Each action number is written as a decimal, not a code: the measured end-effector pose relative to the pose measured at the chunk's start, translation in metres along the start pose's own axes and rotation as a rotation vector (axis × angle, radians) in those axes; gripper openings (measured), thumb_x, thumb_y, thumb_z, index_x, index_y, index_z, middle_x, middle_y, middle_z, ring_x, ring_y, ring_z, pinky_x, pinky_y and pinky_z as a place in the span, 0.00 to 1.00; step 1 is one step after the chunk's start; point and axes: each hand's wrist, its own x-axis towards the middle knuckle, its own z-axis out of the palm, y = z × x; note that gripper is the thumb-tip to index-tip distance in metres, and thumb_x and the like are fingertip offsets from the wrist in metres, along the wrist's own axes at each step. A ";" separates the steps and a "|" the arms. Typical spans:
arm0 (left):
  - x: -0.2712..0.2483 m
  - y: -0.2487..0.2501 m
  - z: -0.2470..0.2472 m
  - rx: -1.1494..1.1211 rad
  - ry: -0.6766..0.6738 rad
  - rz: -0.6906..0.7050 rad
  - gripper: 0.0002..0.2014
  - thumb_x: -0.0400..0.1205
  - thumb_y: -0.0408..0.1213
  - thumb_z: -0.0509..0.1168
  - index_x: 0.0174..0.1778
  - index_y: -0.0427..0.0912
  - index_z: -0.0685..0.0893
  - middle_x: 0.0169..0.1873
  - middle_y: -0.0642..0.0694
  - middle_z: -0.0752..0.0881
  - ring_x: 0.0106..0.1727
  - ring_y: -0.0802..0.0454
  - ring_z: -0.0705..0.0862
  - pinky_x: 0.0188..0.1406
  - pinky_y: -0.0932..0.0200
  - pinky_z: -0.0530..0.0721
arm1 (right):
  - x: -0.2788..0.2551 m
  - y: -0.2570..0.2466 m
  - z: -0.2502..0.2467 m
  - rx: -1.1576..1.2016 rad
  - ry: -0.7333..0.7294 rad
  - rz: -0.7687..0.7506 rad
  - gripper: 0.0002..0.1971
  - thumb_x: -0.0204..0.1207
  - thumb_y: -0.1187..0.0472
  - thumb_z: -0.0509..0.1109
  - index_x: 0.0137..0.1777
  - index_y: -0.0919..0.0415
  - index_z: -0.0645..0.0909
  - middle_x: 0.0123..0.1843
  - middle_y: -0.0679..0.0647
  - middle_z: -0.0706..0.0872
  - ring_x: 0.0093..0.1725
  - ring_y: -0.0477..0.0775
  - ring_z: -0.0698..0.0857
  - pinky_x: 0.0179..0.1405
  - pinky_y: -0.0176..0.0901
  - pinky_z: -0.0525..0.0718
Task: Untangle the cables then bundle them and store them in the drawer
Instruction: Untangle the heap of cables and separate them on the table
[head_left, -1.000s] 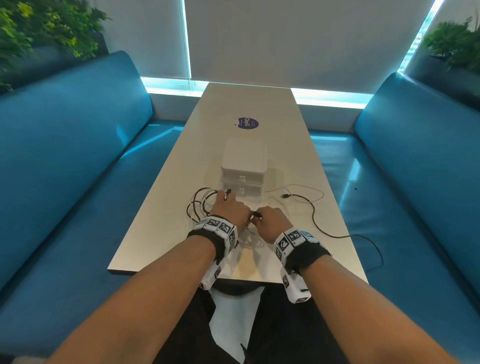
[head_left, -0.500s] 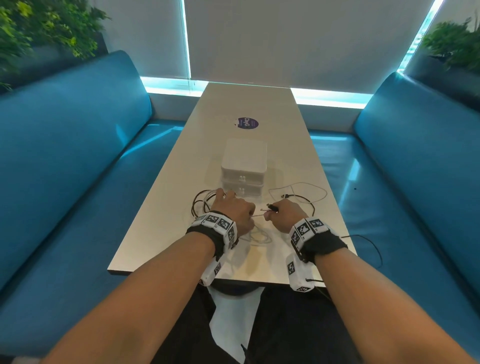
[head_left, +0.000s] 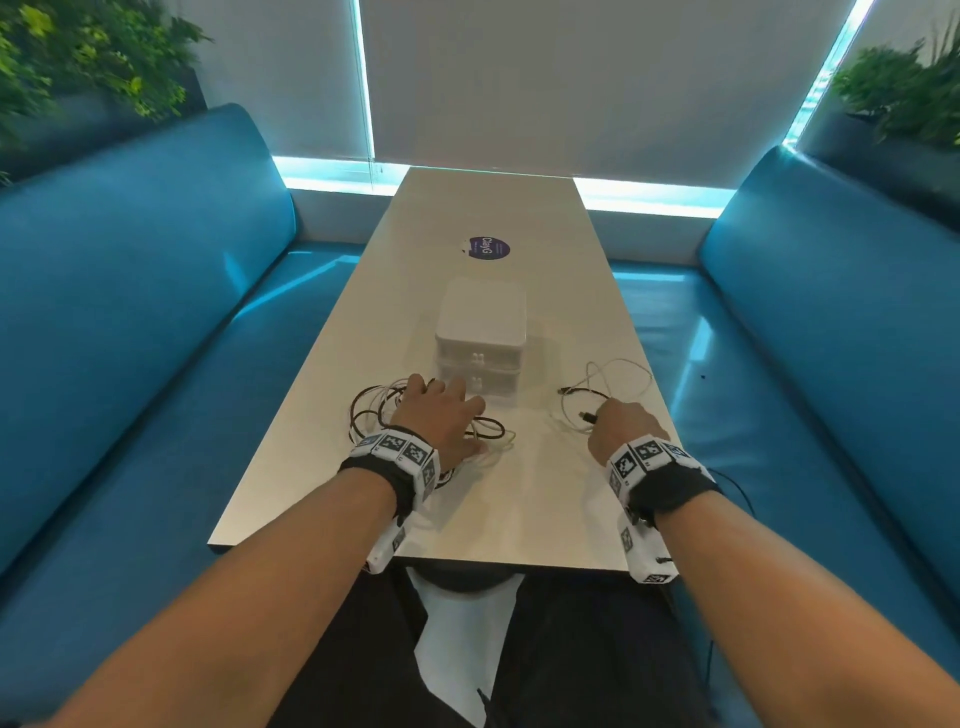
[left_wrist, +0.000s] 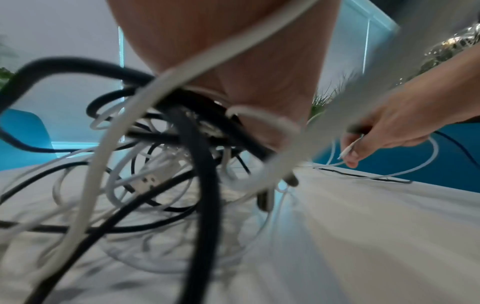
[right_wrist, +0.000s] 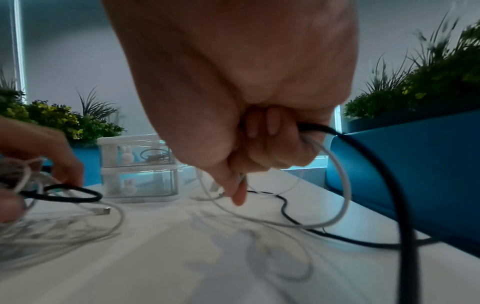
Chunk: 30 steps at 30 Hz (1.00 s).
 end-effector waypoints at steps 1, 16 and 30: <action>0.001 0.003 -0.001 -0.010 0.027 -0.008 0.27 0.81 0.67 0.59 0.69 0.56 0.76 0.63 0.46 0.77 0.63 0.42 0.78 0.68 0.40 0.65 | -0.001 -0.002 0.002 0.008 -0.040 -0.045 0.11 0.79 0.62 0.62 0.55 0.57 0.84 0.53 0.58 0.88 0.49 0.60 0.86 0.48 0.47 0.85; 0.000 0.002 0.001 -0.121 0.007 0.056 0.24 0.83 0.58 0.63 0.71 0.52 0.74 0.66 0.48 0.76 0.66 0.44 0.76 0.70 0.42 0.66 | -0.005 -0.004 0.000 -0.005 -0.110 -0.175 0.15 0.82 0.59 0.61 0.66 0.55 0.81 0.62 0.59 0.86 0.60 0.62 0.85 0.58 0.51 0.84; -0.002 -0.017 -0.008 -0.533 0.251 -0.039 0.15 0.85 0.26 0.59 0.63 0.45 0.82 0.63 0.48 0.80 0.48 0.39 0.86 0.48 0.45 0.83 | -0.014 -0.053 0.025 0.254 -0.187 -0.306 0.15 0.86 0.51 0.58 0.56 0.60 0.81 0.54 0.61 0.86 0.54 0.65 0.84 0.53 0.52 0.82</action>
